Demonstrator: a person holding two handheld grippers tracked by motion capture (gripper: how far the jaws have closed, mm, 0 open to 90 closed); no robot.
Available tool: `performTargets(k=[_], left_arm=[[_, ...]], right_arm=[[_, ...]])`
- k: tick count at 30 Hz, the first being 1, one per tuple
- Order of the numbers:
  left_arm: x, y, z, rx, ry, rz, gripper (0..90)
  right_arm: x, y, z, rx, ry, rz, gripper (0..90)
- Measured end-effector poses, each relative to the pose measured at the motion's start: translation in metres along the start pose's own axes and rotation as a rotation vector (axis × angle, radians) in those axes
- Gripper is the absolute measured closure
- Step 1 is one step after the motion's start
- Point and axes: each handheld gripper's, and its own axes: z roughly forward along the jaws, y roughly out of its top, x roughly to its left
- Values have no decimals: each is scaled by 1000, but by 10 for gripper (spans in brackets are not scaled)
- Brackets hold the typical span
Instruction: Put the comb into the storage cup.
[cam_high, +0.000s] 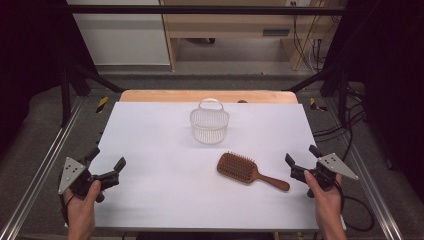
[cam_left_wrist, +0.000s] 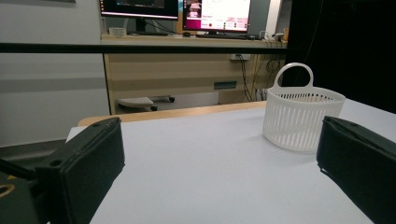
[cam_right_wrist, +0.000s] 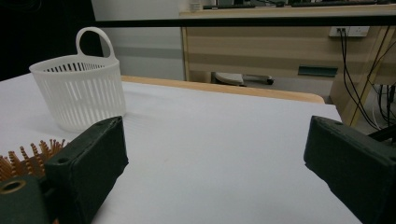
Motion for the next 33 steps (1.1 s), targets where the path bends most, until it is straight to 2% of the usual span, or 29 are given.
performTargets(k=[7, 15, 18, 21, 22, 24, 25, 26, 27, 28, 29, 33], left_arm=[[0, -1, 1, 14, 2, -4, 11], [-3, -2, 3, 31, -1, 8, 11], [-4, -2, 4, 38, -2, 12, 11], [-5, -4, 5, 46, -1, 14, 11], [-5, -4, 5, 46, -1, 14, 12], [-6, -4, 5, 49, -1, 19, 12], [-6, -4, 5, 49, -1, 22, 11], [-6, -4, 5, 49, -1, 22, 12], [-6, -4, 4, 49, -1, 21, 12], [-6, -4, 4, 50, 1, 21, 12], [-5, -4, 4, 51, 3, 17, 12], [-5, -4, 4, 51, 7, 14, 12]], right_arm=[[0, 0, -1, 8, 4, 15, 57], [1, 1, 1, 40, -20, 12, 66], [5, 2, 2, 68, -39, -4, 85], [8, 4, 6, 124, -66, -30, 151], [8, 4, 6, 124, -66, -30, 151], [10, 7, 9, 176, -63, -52, 253], [12, 10, 13, 236, -50, -81, 359], [14, 11, 16, 265, -38, -94, 400], [14, 11, 16, 265, -38, -94, 400], [15, 11, 18, 300, -29, -101, 447], [19, 10, 25, 377, 9, -129, 566], [26, 8, 33, 478, 39, -204, 720]])
